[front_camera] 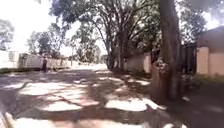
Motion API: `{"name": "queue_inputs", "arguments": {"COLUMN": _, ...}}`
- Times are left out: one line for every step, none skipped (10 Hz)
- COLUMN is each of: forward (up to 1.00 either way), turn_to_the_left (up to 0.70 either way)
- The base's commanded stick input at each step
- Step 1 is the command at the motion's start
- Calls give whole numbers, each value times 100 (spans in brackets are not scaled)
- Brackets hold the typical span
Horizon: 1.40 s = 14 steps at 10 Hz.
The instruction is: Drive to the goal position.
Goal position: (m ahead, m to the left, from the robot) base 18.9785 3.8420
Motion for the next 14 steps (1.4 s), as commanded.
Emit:
{"name": "queue_inputs", "arguments": {"forward": 70, "turn_to_the_left": 35}}
{"name": "queue_inputs", "arguments": {"forward": 70, "turn_to_the_left": 35}}
{"name": "queue_inputs", "arguments": {"forward": 70, "turn_to_the_left": 35}}
{"name": "queue_inputs", "arguments": {"forward": 70, "turn_to_the_left": 33}}
{"name": "queue_inputs", "arguments": {"forward": 70, "turn_to_the_left": 17}}
{"name": "queue_inputs", "arguments": {"forward": 70, "turn_to_the_left": 1}}
{"name": "queue_inputs", "arguments": {"forward": 70, "turn_to_the_left": 0}}
{"name": "queue_inputs", "arguments": {"forward": 70, "turn_to_the_left": 0}}
{"name": "queue_inputs", "arguments": {"forward": 70, "turn_to_the_left": 0}}
{"name": "queue_inputs", "arguments": {"forward": 70, "turn_to_the_left": 0}}
{"name": "queue_inputs", "arguments": {"forward": 70, "turn_to_the_left": 0}}
{"name": "queue_inputs", "arguments": {"forward": 70, "turn_to_the_left": 0}}
{"name": "queue_inputs", "arguments": {"forward": 70, "turn_to_the_left": 10}}
{"name": "queue_inputs", "arguments": {"forward": 70, "turn_to_the_left": 27}}
